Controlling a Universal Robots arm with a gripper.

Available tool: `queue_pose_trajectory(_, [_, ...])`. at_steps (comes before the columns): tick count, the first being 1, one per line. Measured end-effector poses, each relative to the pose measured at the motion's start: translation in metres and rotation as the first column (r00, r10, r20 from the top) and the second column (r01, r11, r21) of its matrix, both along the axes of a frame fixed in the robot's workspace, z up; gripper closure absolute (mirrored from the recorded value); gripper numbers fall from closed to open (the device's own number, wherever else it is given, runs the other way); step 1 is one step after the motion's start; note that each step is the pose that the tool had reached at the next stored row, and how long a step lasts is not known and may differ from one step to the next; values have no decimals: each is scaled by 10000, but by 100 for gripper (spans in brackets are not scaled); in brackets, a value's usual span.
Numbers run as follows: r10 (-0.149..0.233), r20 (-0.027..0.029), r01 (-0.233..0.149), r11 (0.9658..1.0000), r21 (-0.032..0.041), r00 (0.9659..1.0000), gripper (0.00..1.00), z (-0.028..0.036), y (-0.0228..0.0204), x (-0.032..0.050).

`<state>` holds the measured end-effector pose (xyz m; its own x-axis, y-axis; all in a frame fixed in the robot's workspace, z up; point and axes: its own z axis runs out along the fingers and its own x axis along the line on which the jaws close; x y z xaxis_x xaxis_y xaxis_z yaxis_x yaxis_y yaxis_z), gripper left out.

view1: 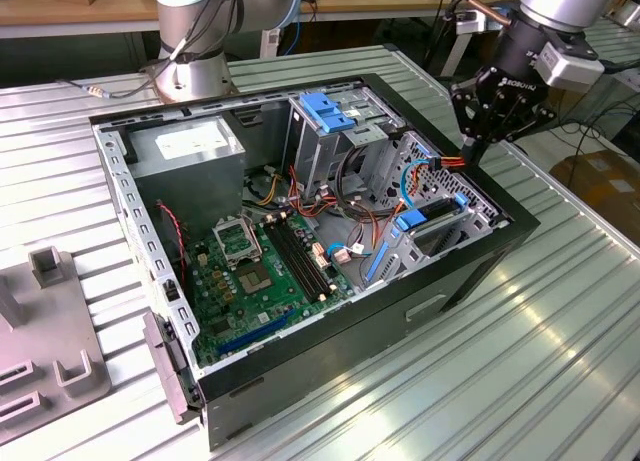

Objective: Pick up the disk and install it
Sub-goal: 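Insert the first disk wire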

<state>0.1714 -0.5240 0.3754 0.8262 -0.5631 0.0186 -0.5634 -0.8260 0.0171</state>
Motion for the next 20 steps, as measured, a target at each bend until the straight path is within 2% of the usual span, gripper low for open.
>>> queue_pose_trajectory(2, [-25,4,25,10000,-1,10000,84,-2,0,-36])
queue_pose_trajectory(5, [-172,5,172,9999,-6,9999,84,-8,0,-43])
queue_pose_trajectory(9, [-703,5,703,9975,-5,9975,84,-13,0,-44])
queue_pose_trajectory(11, [-989,5,989,9951,-6,9951,84,-14,0,-44])
queue_pose_trajectory(13, [-1335,5,1335,9910,-6,9910,84,-18,0,-44])
queue_pose_trajectory(14, [-1613,5,1613,9869,-8,9869,84,-20,0,-43])
queue_pose_trajectory(16, [-1843,7,1843,9829,-13,9829,84,-25,0,-44])
queue_pose_trajectory(20, [-1894,8,1894,9819,-24,9819,84,-29,0,-128])
